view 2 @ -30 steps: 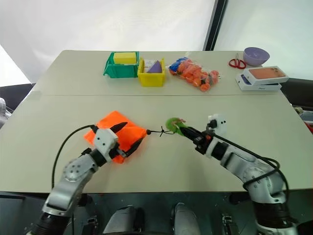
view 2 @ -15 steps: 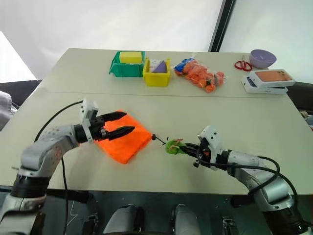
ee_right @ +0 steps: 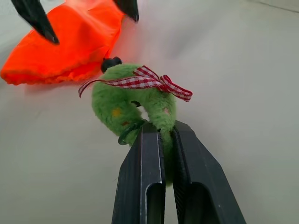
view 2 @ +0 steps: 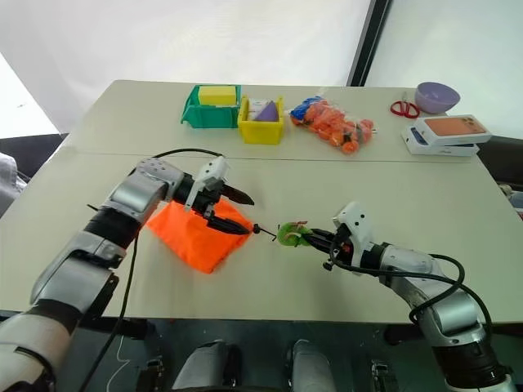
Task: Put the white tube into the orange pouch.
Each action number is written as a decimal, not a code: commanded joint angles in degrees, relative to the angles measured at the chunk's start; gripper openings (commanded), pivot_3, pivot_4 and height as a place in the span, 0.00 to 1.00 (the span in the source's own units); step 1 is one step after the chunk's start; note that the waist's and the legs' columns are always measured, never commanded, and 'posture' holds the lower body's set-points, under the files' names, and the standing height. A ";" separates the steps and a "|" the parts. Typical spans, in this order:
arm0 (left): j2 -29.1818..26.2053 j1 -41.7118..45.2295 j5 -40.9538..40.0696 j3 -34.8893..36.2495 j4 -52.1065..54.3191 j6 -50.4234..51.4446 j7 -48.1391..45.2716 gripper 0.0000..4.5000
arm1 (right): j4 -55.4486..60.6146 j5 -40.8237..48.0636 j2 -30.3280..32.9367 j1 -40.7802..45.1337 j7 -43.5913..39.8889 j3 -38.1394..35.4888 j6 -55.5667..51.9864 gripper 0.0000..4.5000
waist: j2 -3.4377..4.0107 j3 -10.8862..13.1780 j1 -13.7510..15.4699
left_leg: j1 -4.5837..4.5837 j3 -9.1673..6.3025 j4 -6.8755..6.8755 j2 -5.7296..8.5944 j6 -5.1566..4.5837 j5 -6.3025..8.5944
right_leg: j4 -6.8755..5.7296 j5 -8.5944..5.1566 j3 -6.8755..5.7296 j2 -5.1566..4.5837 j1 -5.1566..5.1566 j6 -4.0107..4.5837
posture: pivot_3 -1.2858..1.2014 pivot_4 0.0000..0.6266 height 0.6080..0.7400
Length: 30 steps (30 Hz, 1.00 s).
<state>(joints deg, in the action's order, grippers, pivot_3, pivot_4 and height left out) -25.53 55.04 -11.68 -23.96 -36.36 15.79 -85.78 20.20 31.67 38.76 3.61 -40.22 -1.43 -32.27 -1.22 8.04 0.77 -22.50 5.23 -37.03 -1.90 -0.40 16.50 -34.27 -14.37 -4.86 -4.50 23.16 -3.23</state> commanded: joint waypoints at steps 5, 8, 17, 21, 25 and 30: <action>2.68 1.83 4.98 0.13 -3.09 -3.67 -1.01 0.99 | 4.52 0.58 -1.52 -0.11 0.35 -3.20 1.73 0.00 | -0.01 0.00 -0.02 | -0.01 -0.02 -0.05 0.00 -0.01 0.01 | -0.04 0.01 0.00 -0.08 0.00 -0.01 | 0.52 0.24 1.00; 3.00 1.09 5.95 0.43 -2.74 -3.72 -0.77 0.99 | 5.22 0.92 -1.76 -0.05 0.15 -3.76 1.60 0.00 | 0.00 0.00 -0.02 | 0.00 -0.06 -0.07 -0.01 -0.01 0.01 | -0.09 0.01 0.00 -0.10 0.00 -0.02 | 0.52 0.24 1.00; 3.58 -0.36 6.14 1.70 -1.27 -1.42 -0.41 0.99 | 4.78 0.84 -2.03 1.27 -0.47 -3.55 1.56 0.00 | -0.01 0.00 -0.02 | 0.00 -0.07 -0.12 0.00 -0.02 0.00 | -0.16 0.03 0.00 -0.05 -0.02 -0.04 | 0.52 0.24 1.00; 3.39 -1.52 6.43 1.60 0.15 -1.82 -0.10 0.99 | 5.19 1.00 -2.05 1.49 -0.56 -3.56 1.29 0.00 | 0.00 0.00 -0.03 | 0.02 -0.07 -0.14 0.01 -0.02 0.00 | -0.21 0.03 0.00 -0.05 -0.03 -0.05 | 0.52 0.24 1.00; 3.58 -2.43 7.07 1.49 1.16 -3.59 0.65 0.99 | 5.47 1.16 -2.06 1.84 -0.47 -3.57 0.95 0.00 | 0.00 0.00 -0.02 | 0.03 -0.07 -0.16 0.01 -0.02 0.00 | -0.25 0.03 0.00 -0.05 -0.03 -0.05 | 0.52 0.24 1.00; 4.05 -2.74 8.03 1.31 1.32 -4.98 1.53 0.99 | 5.85 1.38 -2.04 1.91 -0.32 -3.57 0.68 0.00 | 0.00 0.00 0.00 | 0.04 -0.07 -0.25 0.02 -0.02 0.00 | -0.37 0.04 0.00 -0.06 -0.03 -0.06 | 0.52 0.24 1.00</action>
<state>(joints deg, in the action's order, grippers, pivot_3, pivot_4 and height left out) -21.75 51.99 -3.92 -23.42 -36.90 11.84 -84.43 23.51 32.26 37.03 4.73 -40.58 -3.59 -32.00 -1.23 8.03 0.76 -22.46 5.16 -37.30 -1.88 -0.42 16.50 -34.66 -14.33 -4.87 -4.57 23.12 -3.29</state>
